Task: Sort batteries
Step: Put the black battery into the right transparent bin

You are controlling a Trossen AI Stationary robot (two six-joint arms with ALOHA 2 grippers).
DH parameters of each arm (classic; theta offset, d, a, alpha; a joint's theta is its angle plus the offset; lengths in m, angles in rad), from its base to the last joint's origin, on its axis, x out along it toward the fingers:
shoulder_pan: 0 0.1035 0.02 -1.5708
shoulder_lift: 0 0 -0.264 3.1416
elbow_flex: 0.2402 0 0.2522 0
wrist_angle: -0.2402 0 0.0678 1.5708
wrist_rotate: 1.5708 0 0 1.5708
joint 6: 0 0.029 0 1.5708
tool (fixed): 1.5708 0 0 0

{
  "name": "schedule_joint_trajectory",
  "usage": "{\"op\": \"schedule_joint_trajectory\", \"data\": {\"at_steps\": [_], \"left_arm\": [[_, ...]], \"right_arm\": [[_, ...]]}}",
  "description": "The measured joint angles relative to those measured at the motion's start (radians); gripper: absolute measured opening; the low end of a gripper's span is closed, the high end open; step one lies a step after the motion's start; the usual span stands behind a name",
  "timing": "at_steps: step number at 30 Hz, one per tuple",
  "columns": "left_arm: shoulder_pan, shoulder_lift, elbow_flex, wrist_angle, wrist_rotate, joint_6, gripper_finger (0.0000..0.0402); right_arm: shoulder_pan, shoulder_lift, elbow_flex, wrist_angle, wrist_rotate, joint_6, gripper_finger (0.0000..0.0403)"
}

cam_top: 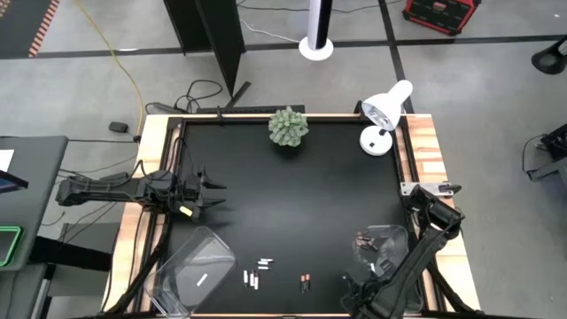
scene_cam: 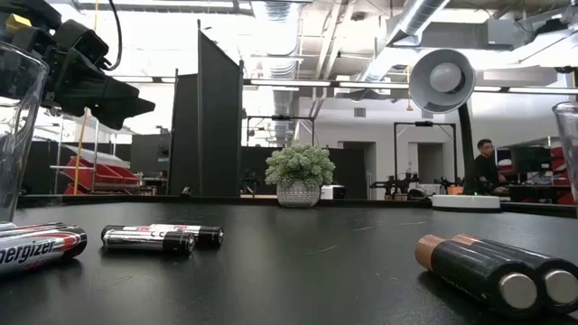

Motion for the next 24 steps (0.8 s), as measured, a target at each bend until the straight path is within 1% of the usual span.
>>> {"op": "schedule_joint_trajectory", "data": {"at_steps": [5, 9, 20, 24], "left_arm": [[0.0, 0.0, 0.0, -0.003, 0.0, 0.0, 0.02], [0.0, 0.0, 0.0, -0.005, 0.0, 0.0, 0.02], [0.0, 0.0, 0.0, -0.006, -0.001, 0.003, 0.02], [0.0, 0.0, 0.0, -0.006, -0.001, 0.003, 0.02]], "right_arm": [[-0.007, 0.0, 0.0, 0.004, 0.0, -0.056, 0.004], [-0.007, 0.0, 0.0, -0.005, 0.0, -0.056, 0.0049], [-0.007, 0.0, 0.0, -0.012, -0.004, -0.048, 0.0123], [-0.007, 0.0, 0.0, -0.017, -0.004, -0.048, 0.0144]]}}
